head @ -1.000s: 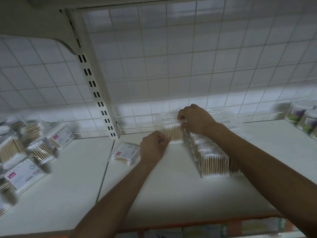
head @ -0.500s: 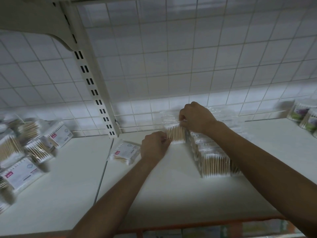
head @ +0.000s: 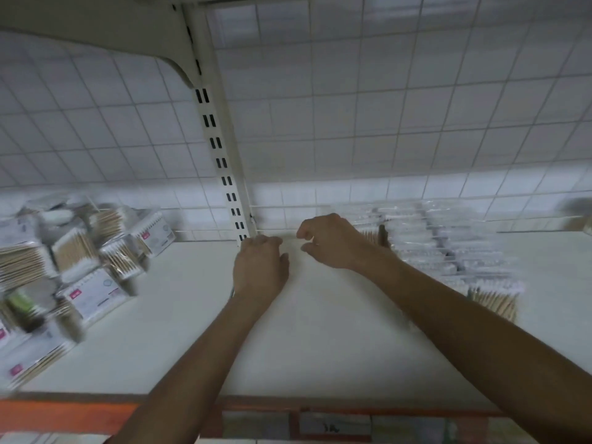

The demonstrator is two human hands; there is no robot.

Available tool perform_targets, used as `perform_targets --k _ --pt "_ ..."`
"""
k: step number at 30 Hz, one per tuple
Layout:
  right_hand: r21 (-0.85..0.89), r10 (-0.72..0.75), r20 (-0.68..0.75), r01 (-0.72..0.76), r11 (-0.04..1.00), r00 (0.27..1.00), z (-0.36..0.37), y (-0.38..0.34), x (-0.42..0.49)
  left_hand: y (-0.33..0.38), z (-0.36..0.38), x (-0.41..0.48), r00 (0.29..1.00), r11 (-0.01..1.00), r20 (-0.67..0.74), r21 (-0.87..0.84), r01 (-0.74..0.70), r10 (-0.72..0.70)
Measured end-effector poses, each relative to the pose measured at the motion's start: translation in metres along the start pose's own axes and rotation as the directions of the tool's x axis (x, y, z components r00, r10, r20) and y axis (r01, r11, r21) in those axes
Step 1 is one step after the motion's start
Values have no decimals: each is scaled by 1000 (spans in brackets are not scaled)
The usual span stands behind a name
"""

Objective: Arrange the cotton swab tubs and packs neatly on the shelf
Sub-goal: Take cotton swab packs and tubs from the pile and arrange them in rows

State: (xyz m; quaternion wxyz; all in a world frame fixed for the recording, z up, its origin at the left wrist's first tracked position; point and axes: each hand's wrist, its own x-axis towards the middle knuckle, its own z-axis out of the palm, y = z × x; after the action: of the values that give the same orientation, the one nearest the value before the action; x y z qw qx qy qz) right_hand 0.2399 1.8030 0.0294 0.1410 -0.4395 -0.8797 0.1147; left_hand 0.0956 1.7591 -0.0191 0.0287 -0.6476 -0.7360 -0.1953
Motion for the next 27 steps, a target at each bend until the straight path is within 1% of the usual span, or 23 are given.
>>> perform_targets --k 4,6,7,10,13,15,17,18,19,20,21,23,25,26,27 --pt "33 -7 87 4 999 996 27 -18 6 -29 -8 -10 981 989 124 28 145 -148" --pt "34 -28 109 24 999 994 38 -27 8 -39 -7 -12 970 985 176 33 167 -170" --pt "37 -39 112 35 999 993 43 -31 8 -42 -7 -14 966 983 185 2 183 -180" --pt "37 -51 118 47 998 992 54 -42 6 -45 -9 -18 967 969 162 -119 215 -195" --pt "-47 -45 126 52 998 991 59 -49 4 -47 -11 -21 977 948 97 -243 207 -188" --pt "-149 -37 117 54 987 992 64 -49 3 -49 -14 -20 972 899 83 -371 234 -219" --pt "-193 -25 64 37 980 998 67 -46 2 -50 -15 -20 968 805 87 -540 245 -237" --pt "-157 -5 29 10 988 1000 67 -43 2 -50 -16 -22 964 748 88 -615 249 -249" --pt "-86 23 -6 -24 996 1000 67 -40 2 -50 -18 -23 959 696 90 -670 258 -269" --pt "0 55 -40 -55 998 998 65 -36 2 -49 -19 -25 954 667 87 -696 265 -288" --pt "76 92 -73 -86 993 993 62 -34 2 -48 -20 -26 950 665 83 -696 271 -300" --pt "239 177 -104 -149 960 979 54 -28 3 -45 -20 -27 951 706 96 -648 285 -295" --pt "470 247 -67 -187 862 967 47 -28 1 -37 -21 -26 950 706 176 -638 308 -256" --pt "587 260 -36 -190 787 965 44 -29 -1 -33 -20 -25 950 683 218 -661 311 -222" --pt "673 263 -17 -183 716 965 42 -29 -3 -29 -20 -24 948 639 252 -701 316 -193"
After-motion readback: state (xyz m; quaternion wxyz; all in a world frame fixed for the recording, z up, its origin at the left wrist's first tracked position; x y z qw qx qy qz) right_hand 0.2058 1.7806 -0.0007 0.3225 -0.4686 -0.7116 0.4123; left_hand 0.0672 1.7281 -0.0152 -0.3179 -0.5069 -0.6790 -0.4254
